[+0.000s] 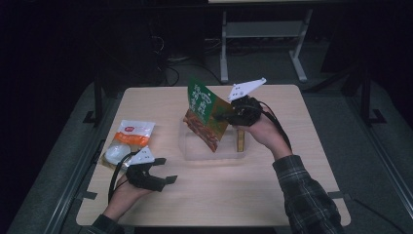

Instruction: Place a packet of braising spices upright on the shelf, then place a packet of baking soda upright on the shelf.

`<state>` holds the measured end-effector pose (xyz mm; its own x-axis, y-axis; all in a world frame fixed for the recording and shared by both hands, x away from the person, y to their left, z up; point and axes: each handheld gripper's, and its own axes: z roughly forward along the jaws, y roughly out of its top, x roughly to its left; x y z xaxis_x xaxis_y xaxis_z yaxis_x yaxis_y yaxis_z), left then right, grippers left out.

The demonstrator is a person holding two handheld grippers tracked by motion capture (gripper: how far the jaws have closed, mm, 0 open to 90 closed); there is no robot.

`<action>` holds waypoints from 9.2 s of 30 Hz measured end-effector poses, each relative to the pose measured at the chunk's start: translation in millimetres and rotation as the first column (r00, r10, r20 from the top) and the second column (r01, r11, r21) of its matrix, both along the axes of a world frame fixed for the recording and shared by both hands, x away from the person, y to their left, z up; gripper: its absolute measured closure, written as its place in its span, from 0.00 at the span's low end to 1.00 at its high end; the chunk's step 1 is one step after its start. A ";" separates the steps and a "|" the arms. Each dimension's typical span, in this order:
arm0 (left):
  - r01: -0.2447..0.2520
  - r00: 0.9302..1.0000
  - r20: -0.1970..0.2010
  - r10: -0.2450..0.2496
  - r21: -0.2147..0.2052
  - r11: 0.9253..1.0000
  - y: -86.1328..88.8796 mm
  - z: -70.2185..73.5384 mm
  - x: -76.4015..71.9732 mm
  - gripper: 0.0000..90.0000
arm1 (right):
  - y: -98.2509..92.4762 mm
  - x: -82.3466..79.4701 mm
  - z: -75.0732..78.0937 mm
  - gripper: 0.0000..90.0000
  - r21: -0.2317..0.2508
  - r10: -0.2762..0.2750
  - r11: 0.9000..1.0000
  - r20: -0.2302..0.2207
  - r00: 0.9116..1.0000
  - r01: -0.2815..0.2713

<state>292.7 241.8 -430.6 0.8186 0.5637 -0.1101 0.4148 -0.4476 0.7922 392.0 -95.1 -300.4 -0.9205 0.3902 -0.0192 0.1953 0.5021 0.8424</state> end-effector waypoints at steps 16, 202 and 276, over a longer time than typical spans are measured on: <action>0.013 1.000 -0.010 -0.013 0.018 1.000 -2.1 -2.2 0.2 0.20 | 22.3 9.4 -32.8 0.99 -0.069 -0.024 0.997 -0.037 0.999 0.022; 0.191 0.981 0.009 -0.192 -0.180 0.965 -28.2 44.8 -12.5 1.00 | 4.9 -118.6 -112.0 1.00 0.258 0.185 0.958 -0.228 0.956 -0.124; 0.032 0.999 0.008 -0.033 0.074 0.997 4.2 -6.5 13.1 0.23 | -73.1 -80.5 -26.2 1.00 0.125 0.015 0.992 -0.022 1.000 -0.012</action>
